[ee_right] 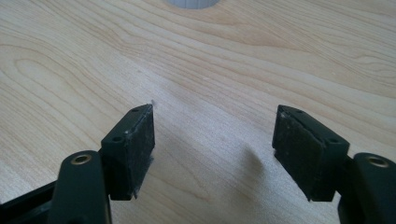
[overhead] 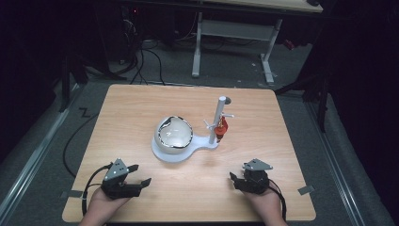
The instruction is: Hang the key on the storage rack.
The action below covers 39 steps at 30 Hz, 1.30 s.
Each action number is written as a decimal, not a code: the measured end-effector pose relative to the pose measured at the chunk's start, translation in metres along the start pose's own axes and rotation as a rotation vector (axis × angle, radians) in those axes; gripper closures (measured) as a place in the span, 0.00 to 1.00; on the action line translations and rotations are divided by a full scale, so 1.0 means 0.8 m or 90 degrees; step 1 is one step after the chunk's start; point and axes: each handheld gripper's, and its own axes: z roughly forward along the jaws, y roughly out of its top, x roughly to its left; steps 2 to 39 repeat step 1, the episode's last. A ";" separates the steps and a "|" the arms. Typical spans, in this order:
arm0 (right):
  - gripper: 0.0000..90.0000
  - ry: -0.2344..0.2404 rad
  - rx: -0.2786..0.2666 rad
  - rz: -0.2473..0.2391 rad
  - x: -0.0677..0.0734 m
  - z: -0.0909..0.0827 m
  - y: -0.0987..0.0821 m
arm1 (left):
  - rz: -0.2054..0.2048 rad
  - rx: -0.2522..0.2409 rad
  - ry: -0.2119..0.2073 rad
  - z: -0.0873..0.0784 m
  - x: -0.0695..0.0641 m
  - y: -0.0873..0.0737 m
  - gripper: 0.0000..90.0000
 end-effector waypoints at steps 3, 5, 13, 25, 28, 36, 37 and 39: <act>0.30 -0.003 -0.001 0.005 -0.001 0.000 -0.001 | 0.001 -0.001 -0.001 0.000 0.000 0.001 0.28; 0.30 -0.003 -0.001 0.005 -0.001 0.000 -0.001 | 0.001 -0.001 -0.001 0.000 0.000 0.001 0.28; 0.30 -0.003 -0.001 0.005 -0.001 0.000 -0.001 | 0.001 -0.001 -0.001 0.000 0.000 0.001 0.28; 0.30 -0.003 -0.001 0.005 -0.001 0.000 -0.001 | 0.001 -0.001 -0.001 0.000 0.000 0.001 0.28; 0.30 -0.003 -0.001 0.005 -0.001 0.000 -0.001 | 0.001 -0.001 -0.001 0.000 0.000 0.001 0.28; 0.30 -0.003 -0.001 0.005 -0.001 0.000 -0.001 | 0.001 -0.001 -0.001 0.000 0.000 0.001 0.28; 0.30 -0.003 -0.001 0.005 -0.001 0.000 -0.001 | 0.001 -0.001 -0.001 0.000 0.000 0.001 0.28; 0.30 -0.003 -0.001 0.005 -0.001 0.000 -0.001 | 0.001 -0.001 -0.001 0.000 0.000 0.001 0.28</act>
